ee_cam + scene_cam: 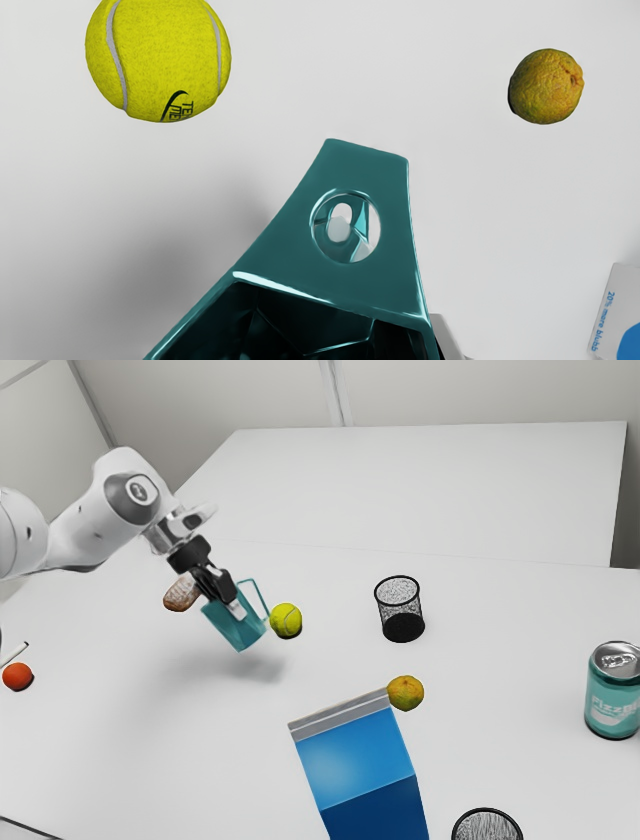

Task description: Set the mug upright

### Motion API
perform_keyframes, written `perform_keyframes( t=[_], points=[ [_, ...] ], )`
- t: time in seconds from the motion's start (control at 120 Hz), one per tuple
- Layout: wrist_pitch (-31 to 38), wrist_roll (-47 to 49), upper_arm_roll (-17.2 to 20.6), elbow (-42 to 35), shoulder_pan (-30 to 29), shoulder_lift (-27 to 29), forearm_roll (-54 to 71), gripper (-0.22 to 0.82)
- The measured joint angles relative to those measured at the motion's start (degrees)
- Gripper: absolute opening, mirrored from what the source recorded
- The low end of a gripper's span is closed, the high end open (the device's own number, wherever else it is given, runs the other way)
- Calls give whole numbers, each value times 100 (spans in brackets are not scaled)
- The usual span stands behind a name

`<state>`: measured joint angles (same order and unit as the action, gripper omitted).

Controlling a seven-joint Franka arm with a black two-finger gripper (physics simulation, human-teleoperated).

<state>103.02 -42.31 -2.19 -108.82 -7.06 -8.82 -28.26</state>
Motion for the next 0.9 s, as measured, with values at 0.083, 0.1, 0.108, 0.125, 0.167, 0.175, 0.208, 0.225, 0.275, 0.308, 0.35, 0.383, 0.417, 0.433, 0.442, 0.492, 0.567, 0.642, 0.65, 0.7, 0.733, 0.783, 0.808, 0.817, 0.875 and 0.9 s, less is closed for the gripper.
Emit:
perform_keyframes(
  t=[0.083, 0.1, 0.108, 0.125, 0.167, 0.175, 0.208, 0.225, 0.275, 0.308, 0.35, 0.383, 0.417, 0.433, 0.442, 0.492, 0.567, 0.642, 0.65, 0.7, 0.733, 0.783, 0.808, 0.817, 0.875, 0.9],
  points=[
    [220, 294, 246, -3, 17, 92, 906, -14],
    [271, 351, 273, -21, 22, 107, 1065, -14],
    [300, 379, 283, -37, 24, 113, 1139, -14],
    [356, 433, 300, -65, 26, 123, 1277, -14],
    [520, 563, 327, -176, 19, 156, 1581, -14],
    [559, 587, 334, -216, 14, 173, 1636, -14],
    [716, 683, 356, -360, -1, 234, 1833, -14],
    [796, 730, 366, -425, -5, 256, 1920, -14],
    [1069, 861, 391, -697, -11, 333, 2124, -14],
    [1262, 943, 399, -899, -8, 414, 2220, -14],
    [1501, 1040, 404, -1124, -4, 480, 2321, -14],
    [1700, 1113, 409, -1313, -4, 538, 2403, -14],
    [1900, 1182, 413, -1513, -5, 589, 2478, -15],
    [1999, 1216, 414, -1606, -5, 609, 2513, -15],
    [2048, 1232, 415, -1649, -5, 618, 2533, -15],
    [2309, 1326, 417, -1824, -6, 657, 2641, -15],
    [2602, 1457, 419, -1997, -9, 709, 2781, -15],
    [2807, 1585, 418, -2084, -10, 700, 2882, -16],
    [2826, 1599, 418, -2090, -10, 697, 2891, -16],
    [2923, 1679, 417, -2134, -9, 685, 2931, -16],
    [2975, 1732, 416, -2163, -8, 680, 2952, -16],
    [3040, 1810, 415, -2190, -7, 673, 2976, -17],
    [3067, 1846, 415, -2203, -6, 671, 2984, -16],
    [3074, 1858, 415, -2207, -5, 671, 2985, -15],
    [3118, 1926, 413, -2219, 0, 669, 2978, -8],
    [3133, 1952, 413, -2221, 2, 669, 2974, -4]
  ],
)
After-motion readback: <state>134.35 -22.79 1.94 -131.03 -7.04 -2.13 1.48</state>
